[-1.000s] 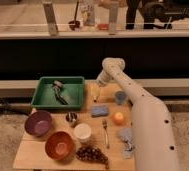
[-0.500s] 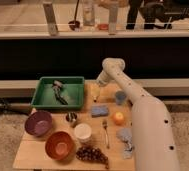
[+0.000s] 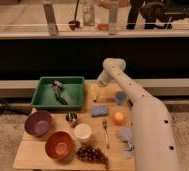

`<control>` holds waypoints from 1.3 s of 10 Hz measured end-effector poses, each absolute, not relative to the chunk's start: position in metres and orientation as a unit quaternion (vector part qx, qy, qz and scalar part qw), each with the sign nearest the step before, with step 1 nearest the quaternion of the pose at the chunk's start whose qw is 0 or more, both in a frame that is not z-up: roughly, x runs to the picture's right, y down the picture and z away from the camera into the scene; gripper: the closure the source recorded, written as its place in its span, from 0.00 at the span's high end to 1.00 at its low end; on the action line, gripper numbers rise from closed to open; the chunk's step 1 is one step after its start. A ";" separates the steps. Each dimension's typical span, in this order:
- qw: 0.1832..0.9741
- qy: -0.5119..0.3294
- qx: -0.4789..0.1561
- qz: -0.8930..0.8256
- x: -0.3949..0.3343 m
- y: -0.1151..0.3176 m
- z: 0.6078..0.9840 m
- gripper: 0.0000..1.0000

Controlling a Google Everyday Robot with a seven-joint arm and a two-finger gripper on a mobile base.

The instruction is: Place banana in metal cup

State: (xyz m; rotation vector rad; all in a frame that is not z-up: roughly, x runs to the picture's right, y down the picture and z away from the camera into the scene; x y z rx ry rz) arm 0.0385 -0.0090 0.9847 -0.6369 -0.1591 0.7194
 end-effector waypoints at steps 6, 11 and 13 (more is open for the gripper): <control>0.881 -0.074 -0.307 0.353 0.041 -0.009 0.985 0.72; 0.877 -0.070 -0.309 0.362 0.042 -0.007 0.986 0.62; 0.877 -0.070 -0.309 0.361 0.040 -0.007 0.986 0.55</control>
